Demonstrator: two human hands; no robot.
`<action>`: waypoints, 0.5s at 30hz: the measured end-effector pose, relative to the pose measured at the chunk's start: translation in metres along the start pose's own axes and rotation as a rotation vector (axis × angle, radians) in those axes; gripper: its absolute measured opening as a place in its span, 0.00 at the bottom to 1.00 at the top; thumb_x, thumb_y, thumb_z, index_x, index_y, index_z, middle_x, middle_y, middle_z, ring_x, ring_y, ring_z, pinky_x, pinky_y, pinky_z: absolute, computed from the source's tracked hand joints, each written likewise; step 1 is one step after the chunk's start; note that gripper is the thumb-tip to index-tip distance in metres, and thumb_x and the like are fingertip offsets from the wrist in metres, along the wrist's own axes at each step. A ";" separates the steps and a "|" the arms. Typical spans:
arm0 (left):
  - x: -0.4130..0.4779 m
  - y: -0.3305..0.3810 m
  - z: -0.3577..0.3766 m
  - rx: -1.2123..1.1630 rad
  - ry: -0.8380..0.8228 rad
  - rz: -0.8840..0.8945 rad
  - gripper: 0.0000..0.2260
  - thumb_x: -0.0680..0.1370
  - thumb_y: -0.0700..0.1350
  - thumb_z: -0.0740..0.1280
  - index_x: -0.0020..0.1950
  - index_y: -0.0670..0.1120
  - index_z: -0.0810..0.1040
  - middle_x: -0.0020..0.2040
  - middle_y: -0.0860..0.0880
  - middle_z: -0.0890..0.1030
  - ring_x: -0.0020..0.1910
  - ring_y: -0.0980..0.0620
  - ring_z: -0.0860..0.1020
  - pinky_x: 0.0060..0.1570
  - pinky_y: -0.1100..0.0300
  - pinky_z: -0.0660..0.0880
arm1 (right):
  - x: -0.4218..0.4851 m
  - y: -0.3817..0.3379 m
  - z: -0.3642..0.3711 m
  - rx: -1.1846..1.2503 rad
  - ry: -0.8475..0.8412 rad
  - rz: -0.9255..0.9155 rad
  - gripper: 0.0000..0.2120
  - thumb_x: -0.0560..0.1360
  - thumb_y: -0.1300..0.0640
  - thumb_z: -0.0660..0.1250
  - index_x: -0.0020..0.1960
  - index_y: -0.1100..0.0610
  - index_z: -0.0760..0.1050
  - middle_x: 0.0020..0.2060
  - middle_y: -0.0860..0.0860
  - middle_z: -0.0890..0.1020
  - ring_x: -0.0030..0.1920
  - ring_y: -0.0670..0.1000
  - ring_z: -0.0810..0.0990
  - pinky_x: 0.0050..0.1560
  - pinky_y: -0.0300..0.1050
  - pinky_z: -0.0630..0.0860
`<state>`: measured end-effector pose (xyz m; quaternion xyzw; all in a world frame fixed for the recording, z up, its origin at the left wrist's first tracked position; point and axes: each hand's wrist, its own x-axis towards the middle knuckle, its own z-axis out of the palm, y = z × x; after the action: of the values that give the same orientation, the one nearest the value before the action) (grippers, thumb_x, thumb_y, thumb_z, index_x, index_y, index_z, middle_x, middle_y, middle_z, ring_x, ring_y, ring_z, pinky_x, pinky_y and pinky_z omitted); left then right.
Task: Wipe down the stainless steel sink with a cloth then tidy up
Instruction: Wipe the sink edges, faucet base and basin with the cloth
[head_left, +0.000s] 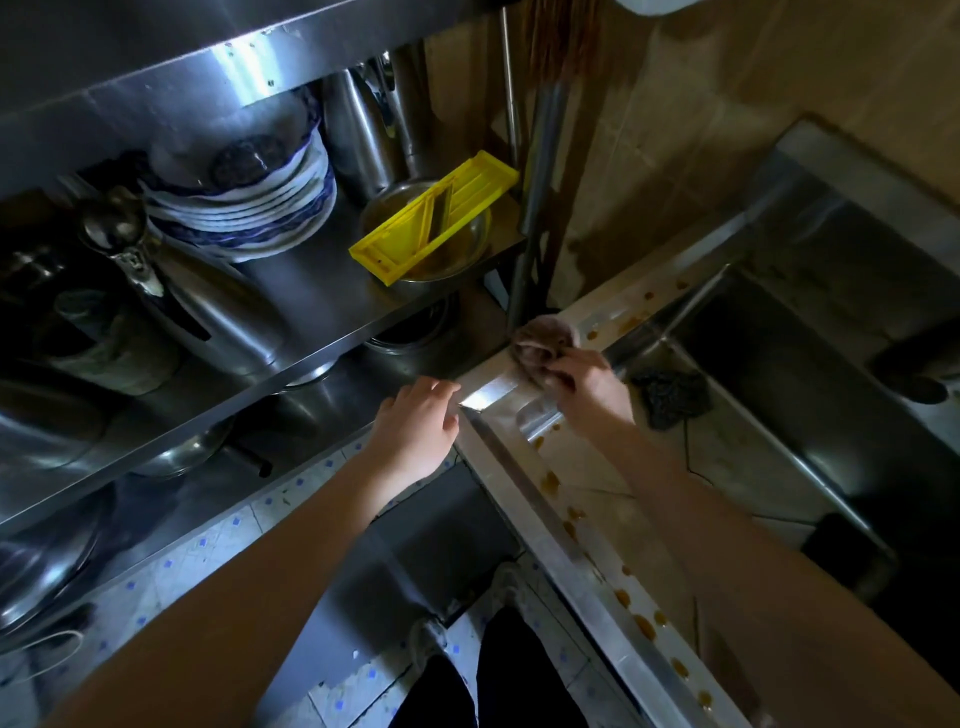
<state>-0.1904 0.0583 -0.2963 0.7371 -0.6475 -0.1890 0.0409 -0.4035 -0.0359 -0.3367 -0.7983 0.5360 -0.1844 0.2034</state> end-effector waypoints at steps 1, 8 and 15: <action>0.002 0.002 0.001 -0.006 0.000 0.005 0.18 0.78 0.47 0.61 0.69 0.50 0.68 0.64 0.48 0.73 0.61 0.46 0.73 0.58 0.50 0.69 | 0.007 0.006 -0.006 0.009 0.004 0.024 0.05 0.73 0.57 0.70 0.48 0.52 0.81 0.48 0.52 0.82 0.45 0.51 0.79 0.41 0.34 0.70; 0.020 0.012 0.004 -0.027 0.023 0.023 0.16 0.78 0.46 0.62 0.66 0.50 0.70 0.62 0.48 0.75 0.59 0.46 0.74 0.55 0.52 0.69 | 0.053 0.054 -0.032 0.096 0.085 0.312 0.12 0.73 0.56 0.67 0.56 0.55 0.81 0.50 0.58 0.83 0.50 0.59 0.80 0.50 0.49 0.78; 0.046 0.031 0.006 0.014 0.020 0.040 0.16 0.78 0.46 0.62 0.66 0.48 0.69 0.62 0.47 0.75 0.59 0.46 0.75 0.55 0.53 0.70 | 0.038 0.045 -0.021 0.123 0.025 0.218 0.11 0.75 0.55 0.67 0.57 0.56 0.78 0.52 0.58 0.79 0.52 0.57 0.76 0.50 0.45 0.73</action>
<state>-0.2169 0.0097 -0.3030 0.7260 -0.6631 -0.1764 0.0461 -0.4356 -0.0890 -0.3392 -0.7190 0.6097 -0.2037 0.2642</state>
